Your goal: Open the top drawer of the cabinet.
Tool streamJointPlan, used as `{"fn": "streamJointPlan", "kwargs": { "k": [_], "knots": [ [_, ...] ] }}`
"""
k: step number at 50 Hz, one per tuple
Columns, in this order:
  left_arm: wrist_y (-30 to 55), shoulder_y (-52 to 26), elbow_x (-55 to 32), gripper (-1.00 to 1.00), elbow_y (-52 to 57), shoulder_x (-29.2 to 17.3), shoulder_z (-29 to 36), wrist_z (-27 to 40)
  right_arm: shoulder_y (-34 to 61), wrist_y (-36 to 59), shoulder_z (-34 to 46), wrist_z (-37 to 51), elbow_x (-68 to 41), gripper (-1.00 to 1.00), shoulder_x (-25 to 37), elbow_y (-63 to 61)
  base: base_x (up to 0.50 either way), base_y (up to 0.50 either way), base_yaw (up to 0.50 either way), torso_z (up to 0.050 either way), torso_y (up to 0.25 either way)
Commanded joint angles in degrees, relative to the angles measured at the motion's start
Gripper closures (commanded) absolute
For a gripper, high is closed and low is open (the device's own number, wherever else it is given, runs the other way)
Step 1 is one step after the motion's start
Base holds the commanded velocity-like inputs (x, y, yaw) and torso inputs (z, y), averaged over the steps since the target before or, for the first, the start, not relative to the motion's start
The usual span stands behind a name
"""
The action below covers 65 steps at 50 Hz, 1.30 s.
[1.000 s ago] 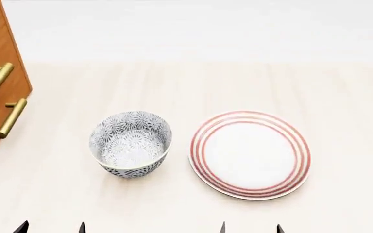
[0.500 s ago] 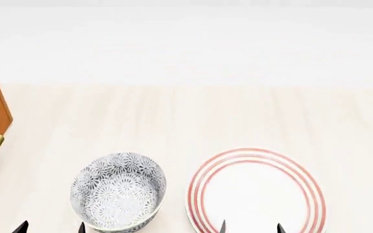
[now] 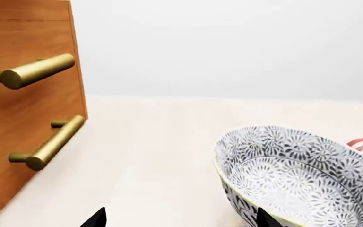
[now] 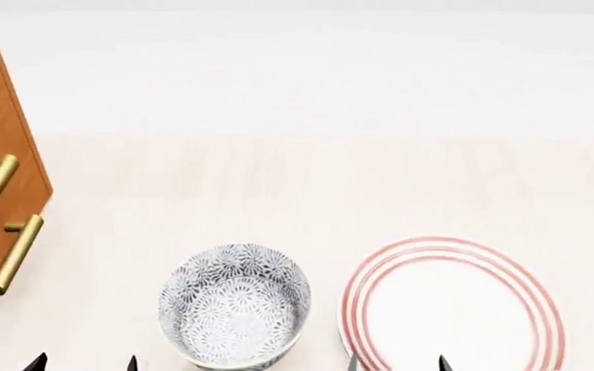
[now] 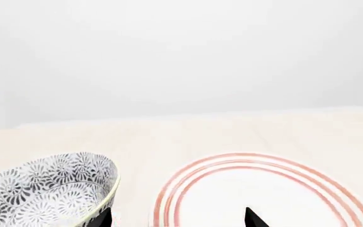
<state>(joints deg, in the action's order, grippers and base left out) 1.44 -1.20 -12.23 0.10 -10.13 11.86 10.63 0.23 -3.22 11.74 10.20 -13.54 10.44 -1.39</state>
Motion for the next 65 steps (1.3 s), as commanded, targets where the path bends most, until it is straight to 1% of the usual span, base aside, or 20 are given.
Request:
{"fn": "streamJointPlan", "kwargs": {
  "k": [1, 15, 29, 32, 35, 36, 38, 39, 40, 43, 44, 47, 48, 52, 60, 65],
  "knots": [
    [-0.86, 0.01, 1.06, -1.00, -0.48, 0.74, -0.86, -0.60, 0.01, -0.83, -0.65, -1.21, 0.96, -1.00, -0.86, 0.46, 0.00, 0.50, 0.00, 0.000, 0.000],
    [-1.62, -0.34, 0.91, -1.00, -1.57, 0.50, -0.36, -0.20, 0.24, -0.75, -0.04, -0.69, 0.90, -1.00, -0.47, 0.93, 0.00, 0.50, 0.00, 0.000, 0.000],
    [-0.96, -0.55, 1.01, -1.00, -1.33, 0.20, -0.10, 1.11, 0.24, 0.07, 0.27, 0.01, 0.30, -1.00, -0.04, 0.22, 0.00, 0.00, 0.00, 0.000, 0.000],
    [0.98, -1.09, 0.87, -1.00, -1.42, -0.13, 0.22, 1.13, 0.24, 0.36, 0.31, 0.20, 0.15, -1.00, 0.04, 0.02, 0.00, 0.00, 0.00, 0.000, 0.000],
    [2.82, -2.02, 5.55, -1.00, -1.03, -1.34, 2.72, 2.37, 0.42, 0.33, 0.38, 0.30, 0.08, -1.00, 0.05, 0.35, 0.00, 0.00, 0.00, 0.000, 0.000],
    [4.64, -3.06, 7.11, -1.00, -1.21, -1.79, 3.47, 2.80, 0.64, 0.24, 0.35, 0.29, 0.00, -1.00, 0.00, 0.81, 0.00, 0.00, 0.00, 0.000, 0.000],
    [6.01, -3.85, 7.60, -1.00, -0.62, -2.07, 3.72, 2.96, 0.46, 0.59, 0.40, 0.47, -0.10, -1.00, 0.12, 0.28, 0.00, 0.00, 0.00, 0.000, 0.000],
    [6.73, -4.35, 9.66, -1.00, 0.30, -2.87, 4.93, 3.11, 0.40, 0.79, 0.41, 0.58, -0.15, -1.00, 0.18, 0.08, 0.00, 0.00, 0.00, 0.000, 0.000],
    [8.29, -5.69, 13.92, -1.00, 0.24, -3.78, 6.91, 4.26, 0.68, 0.37, 0.37, 0.47, -0.19, -1.00, 0.09, 0.86, 0.00, 0.00, 0.00, 0.000, 0.000],
    [9.72, -8.00, 16.88, -1.00, -0.95, -4.49, 8.41, 4.61, 0.62, 0.50, 0.43, 0.66, -0.28, -1.00, 0.17, 0.65, 0.00, 0.00, 0.00, 0.000, 0.000],
    [10.54, -9.87, 19.72, -1.00, -1.70, -5.06, 9.54, 5.37, 0.79, 0.35, 0.41, 0.61, -0.36, -1.00, 0.13, 1.14, 0.00, 0.00, 0.00, 0.000, 0.000],
    [13.28, -11.46, 21.49, -1.00, -0.98, -5.32, 10.19, 5.41, 0.78, 0.49, 0.48, 0.74, -0.48, -1.00, 0.22, 0.97, 0.00, 0.00, 0.00, 0.000, 0.000],
    [13.46, -13.29, 23.37, -1.00, -1.81, -5.63, 11.10, 5.76, 0.64, 0.67, 0.54, 0.85, -0.51, -1.00, 0.25, 0.67, 0.00, 0.00, 0.00, 0.000, 0.000],
    [13.80, -15.93, 27.59, -1.00, -2.84, -6.38, 13.31, 6.81, 0.68, 0.56, 0.66, 0.89, -0.64, -1.00, 0.31, 0.89, 0.00, 0.00, 0.00, 0.000, 0.000],
    [17.70, -19.01, 36.83, -1.00, -1.65, -8.41, 19.10, 6.09, 0.55, 0.50, 0.94, 1.08, -0.79, -1.00, 0.52, 0.79, 0.00, 0.00, 0.00, 0.000, 0.000],
    [19.22, -20.67, 39.70, -1.00, -1.15, -9.24, 20.28, 5.79, 0.87, -0.24, 1.15, 1.01, -0.67, -1.00, 0.51, 1.70, 0.00, 0.00, 0.00, 0.000, 0.000]
  ]
}}
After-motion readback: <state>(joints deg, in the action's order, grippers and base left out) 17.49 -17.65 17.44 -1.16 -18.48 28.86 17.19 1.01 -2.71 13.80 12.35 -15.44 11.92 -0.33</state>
